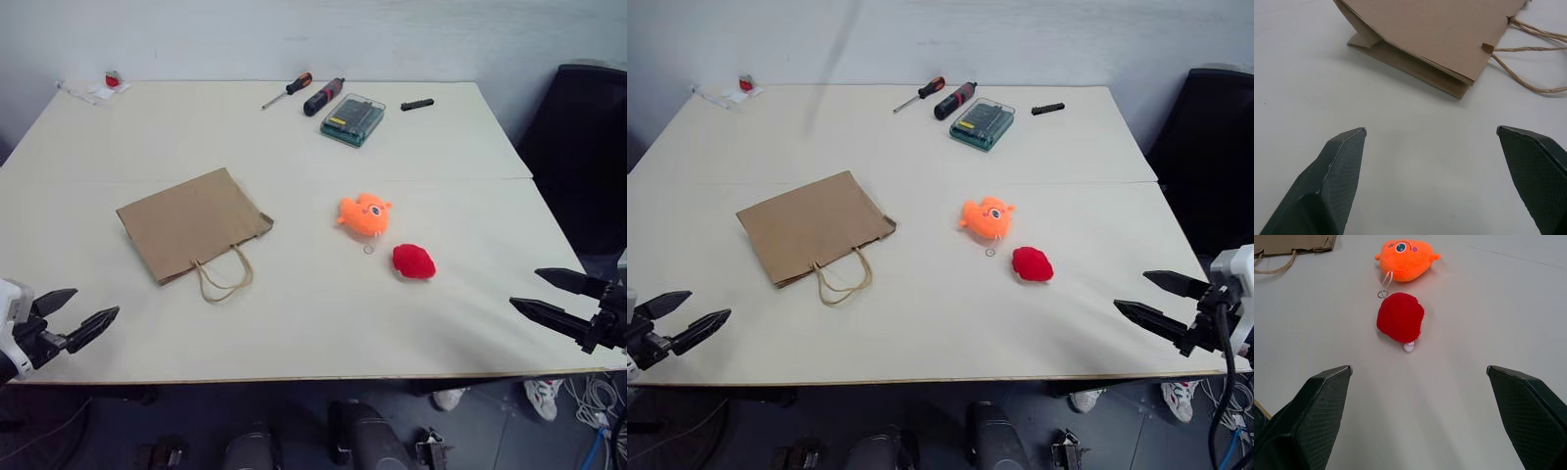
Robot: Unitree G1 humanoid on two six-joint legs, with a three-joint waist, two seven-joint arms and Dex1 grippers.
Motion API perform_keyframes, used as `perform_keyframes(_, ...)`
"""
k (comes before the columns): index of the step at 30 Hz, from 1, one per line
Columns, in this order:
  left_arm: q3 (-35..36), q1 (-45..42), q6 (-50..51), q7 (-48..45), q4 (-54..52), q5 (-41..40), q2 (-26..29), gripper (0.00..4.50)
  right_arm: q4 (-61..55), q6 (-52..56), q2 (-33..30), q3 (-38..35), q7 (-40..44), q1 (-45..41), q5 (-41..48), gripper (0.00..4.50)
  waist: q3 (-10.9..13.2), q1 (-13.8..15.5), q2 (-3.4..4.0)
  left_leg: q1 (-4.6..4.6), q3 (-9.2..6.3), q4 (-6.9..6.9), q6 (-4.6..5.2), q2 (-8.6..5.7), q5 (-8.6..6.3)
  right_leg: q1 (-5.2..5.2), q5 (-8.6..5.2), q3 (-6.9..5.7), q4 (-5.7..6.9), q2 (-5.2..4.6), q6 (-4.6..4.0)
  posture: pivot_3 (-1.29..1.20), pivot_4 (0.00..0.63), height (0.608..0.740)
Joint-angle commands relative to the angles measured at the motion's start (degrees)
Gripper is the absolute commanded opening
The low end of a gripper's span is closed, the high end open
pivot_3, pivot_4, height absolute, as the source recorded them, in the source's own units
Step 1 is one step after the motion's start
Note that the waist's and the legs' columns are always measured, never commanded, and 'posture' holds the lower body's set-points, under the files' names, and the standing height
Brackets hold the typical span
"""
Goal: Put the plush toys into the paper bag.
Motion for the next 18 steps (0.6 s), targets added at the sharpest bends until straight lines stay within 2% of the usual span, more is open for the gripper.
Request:
perform_keyframes(1, 1.4, -0.71, -0.24, -0.67, 0.33, -0.2, 1.7, 4.48, -2.07, 0.61, -0.87, -3.05, -0.5, -0.13, 0.98, 4.5, 0.0, 0.0, 0.0, 0.0, 0.0, 0.0, 0.0, 0.01, 0.0, 0.0, 0.0, 0.0, 0.0, 0.0, 0.0, 0.0, 0.15, 0.74)
perform_keyframes(12, 0.82, -1.86, 0.72, -1.06, 0.03, 0.1, 2.58, 4.48, -3.43, 1.7, -0.51, -3.5, -1.74, -0.32, 0.84, 4.5, 0.0, -0.03, 0.0, 0.0, 0.0, 0.0, -0.02, 0.01, 0.01, 0.0, 0.0, -0.01, 0.01, 0.03, 0.0, 0.0, 0.15, 0.74)
perform_keyframes(15, 0.12, -3.0, 1.5, -2.52, -1.56, -1.29, 3.27, 4.48, -5.08, 3.0, -0.95, -3.15, -2.3, -1.17, 2.13, 4.5, 0.0, -0.02, 0.0, 0.0, 0.0, 0.01, -0.03, 0.0, 0.01, 0.0, 0.0, -0.01, 0.04, 0.03, 0.0, 0.0, 0.15, 0.74)
perform_keyframes(18, -3.7, -4.5, 1.84, -5.29, -6.05, -1.48, 5.83, 4.48, -9.9, 6.35, -2.15, -1.69, -2.64, -3.73, 6.56, 4.5, 0.0, -0.02, 0.0, 0.01, 0.0, 0.02, -0.04, 0.0, 0.02, 0.0, 0.0, 0.0, 0.1, 0.02, 0.0, 0.0, 0.15, 0.74)
